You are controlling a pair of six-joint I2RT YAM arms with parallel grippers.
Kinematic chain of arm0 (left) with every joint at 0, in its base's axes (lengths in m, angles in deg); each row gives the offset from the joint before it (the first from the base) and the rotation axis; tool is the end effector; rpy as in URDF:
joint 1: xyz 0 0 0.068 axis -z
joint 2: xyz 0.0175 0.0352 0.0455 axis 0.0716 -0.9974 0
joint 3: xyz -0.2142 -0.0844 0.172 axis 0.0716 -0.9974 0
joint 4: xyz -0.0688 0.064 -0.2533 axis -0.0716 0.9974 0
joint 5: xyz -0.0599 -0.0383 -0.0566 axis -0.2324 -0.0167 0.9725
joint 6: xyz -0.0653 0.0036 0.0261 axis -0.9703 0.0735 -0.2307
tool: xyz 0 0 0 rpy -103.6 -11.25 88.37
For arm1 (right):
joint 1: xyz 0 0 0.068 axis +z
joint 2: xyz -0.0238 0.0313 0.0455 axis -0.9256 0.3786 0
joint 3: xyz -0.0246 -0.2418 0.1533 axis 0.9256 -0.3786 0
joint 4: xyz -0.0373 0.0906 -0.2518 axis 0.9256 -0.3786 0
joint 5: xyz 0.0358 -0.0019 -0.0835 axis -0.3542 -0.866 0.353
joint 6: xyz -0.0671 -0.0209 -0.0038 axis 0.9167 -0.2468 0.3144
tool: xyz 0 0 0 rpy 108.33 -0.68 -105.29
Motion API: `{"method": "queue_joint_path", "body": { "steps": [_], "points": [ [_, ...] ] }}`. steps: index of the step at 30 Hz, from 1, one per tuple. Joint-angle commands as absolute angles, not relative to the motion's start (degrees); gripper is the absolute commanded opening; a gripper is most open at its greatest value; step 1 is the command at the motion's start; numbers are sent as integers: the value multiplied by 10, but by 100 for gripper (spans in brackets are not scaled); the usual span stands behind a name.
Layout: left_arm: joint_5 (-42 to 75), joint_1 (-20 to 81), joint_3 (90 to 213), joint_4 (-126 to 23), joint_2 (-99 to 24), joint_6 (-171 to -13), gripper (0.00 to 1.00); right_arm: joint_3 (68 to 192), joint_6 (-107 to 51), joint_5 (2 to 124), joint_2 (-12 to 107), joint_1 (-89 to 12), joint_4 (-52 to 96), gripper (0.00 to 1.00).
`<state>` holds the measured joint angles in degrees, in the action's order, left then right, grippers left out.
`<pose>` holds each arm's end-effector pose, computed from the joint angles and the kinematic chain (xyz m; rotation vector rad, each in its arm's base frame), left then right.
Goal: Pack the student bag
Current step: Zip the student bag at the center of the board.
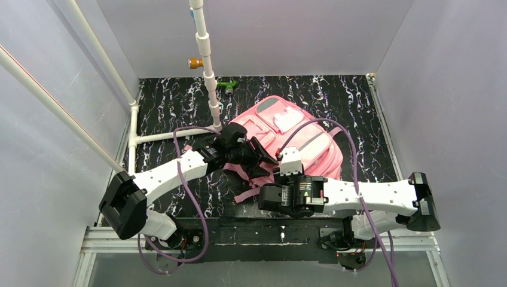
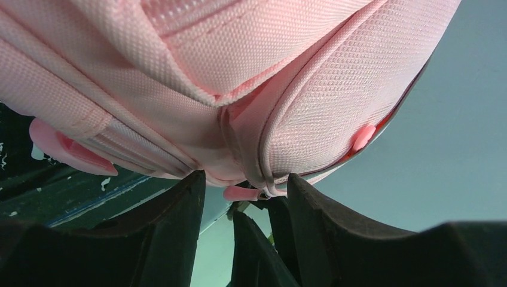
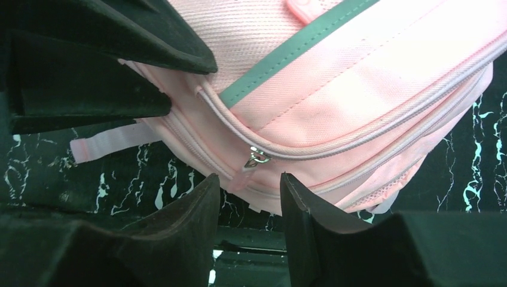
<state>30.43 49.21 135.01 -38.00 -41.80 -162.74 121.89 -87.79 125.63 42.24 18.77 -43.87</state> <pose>0.2183 -0.2501 0.2648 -0.5936 2.6077 -1.4652 0.0616 0.2352 0.3040 -0.2233 2.1417 0.0164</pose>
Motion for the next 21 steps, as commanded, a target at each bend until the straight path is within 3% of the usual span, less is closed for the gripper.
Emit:
{"method": "queue_joint_path", "body": {
  "steps": [1,4,9,16,19,21],
  "points": [
    [311,492,1369,-375,-409,-1668,50,1188,-919,1324,404,192,-418,47],
    [308,499,1373,-387,-416,-1673,48,1185,-923,1337,409,192,-416,37],
    [302,520,1372,-415,-432,-1681,47,1181,-916,1338,408,192,-423,2],
    [270,530,1358,-449,-446,-1668,42,1152,-865,1310,363,192,-380,1],
    [251,530,1357,-453,-453,-1645,32,1133,-832,1293,345,191,-354,1],
    [245,530,1356,-449,-455,-1630,17,1129,-833,1287,344,191,-370,1]
  ]
}}
